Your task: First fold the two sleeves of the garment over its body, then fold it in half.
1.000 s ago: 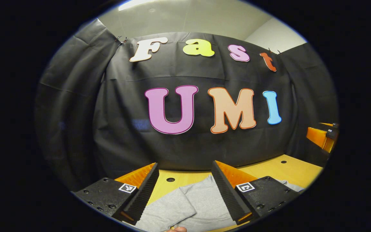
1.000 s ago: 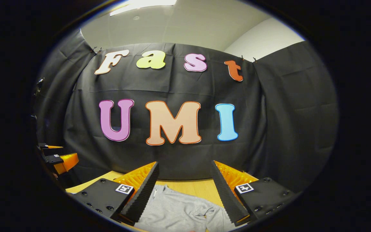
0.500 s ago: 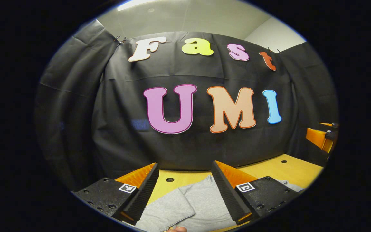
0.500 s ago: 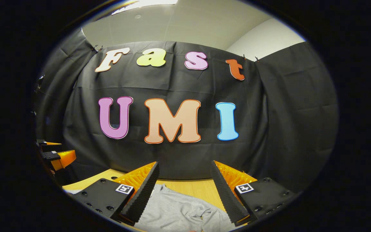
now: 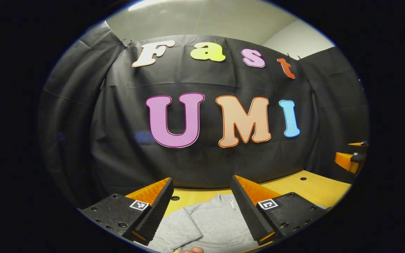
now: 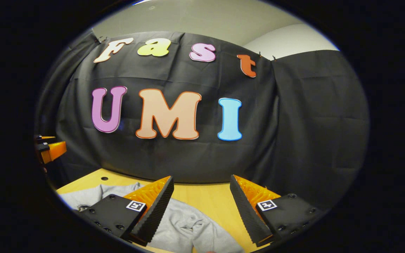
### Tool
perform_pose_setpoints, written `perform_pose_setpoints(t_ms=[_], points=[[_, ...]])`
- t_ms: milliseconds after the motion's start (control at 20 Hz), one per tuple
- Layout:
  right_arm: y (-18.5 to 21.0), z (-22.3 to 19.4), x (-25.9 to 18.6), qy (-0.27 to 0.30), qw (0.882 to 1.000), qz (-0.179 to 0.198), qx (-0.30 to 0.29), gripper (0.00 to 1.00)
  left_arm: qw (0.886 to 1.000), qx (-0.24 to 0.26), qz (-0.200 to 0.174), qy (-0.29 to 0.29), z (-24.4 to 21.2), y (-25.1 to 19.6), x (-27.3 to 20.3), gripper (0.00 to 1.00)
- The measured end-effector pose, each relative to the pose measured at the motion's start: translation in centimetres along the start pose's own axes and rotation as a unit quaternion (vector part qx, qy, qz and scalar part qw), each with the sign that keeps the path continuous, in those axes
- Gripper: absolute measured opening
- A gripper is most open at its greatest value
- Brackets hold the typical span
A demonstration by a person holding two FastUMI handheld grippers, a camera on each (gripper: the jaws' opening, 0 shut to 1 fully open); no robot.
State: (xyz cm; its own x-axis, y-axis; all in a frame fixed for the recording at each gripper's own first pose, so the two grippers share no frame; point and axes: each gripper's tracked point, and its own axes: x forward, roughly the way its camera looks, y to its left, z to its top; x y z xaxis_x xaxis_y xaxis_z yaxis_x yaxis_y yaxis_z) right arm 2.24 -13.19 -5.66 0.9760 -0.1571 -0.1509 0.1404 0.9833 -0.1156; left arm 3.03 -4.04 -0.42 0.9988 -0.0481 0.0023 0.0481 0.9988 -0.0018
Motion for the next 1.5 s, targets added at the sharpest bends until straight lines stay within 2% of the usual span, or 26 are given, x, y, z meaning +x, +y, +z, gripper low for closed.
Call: perform_pose_setpoints(t_ms=[400,600,750,1050,1500], points=[[-8.4,-8.2,-1.6,0.092,0.993,-0.073,0.012,0.99,1.0,0.011,-0.023,0.005,-0.4,-1.7,0.5,0.96],[-10.4,-13.9,-3.9,0.166,0.982,-0.082,0.038,0.99,0.999,0.013,-0.033,0.013,-1.0,-2.6,0.6,0.96],[-11.8,-17.4,-5.8,0.206,0.974,-0.093,0.032,0.99,0.999,0.016,-0.039,0.016,-1.3,-3.2,0.6,0.95],[-11.7,-24.6,-10.2,0.29,0.954,-0.076,0.018,1.0,0.999,0.018,-0.044,0.023,-1.7,-4.0,0.2,0.94],[-10.7,-31.5,-14.8,0.382,0.923,-0.032,0.034,1.0,0.998,0.028,-0.04,0.029,-2.0,-5.3,-0.4,0.94]])
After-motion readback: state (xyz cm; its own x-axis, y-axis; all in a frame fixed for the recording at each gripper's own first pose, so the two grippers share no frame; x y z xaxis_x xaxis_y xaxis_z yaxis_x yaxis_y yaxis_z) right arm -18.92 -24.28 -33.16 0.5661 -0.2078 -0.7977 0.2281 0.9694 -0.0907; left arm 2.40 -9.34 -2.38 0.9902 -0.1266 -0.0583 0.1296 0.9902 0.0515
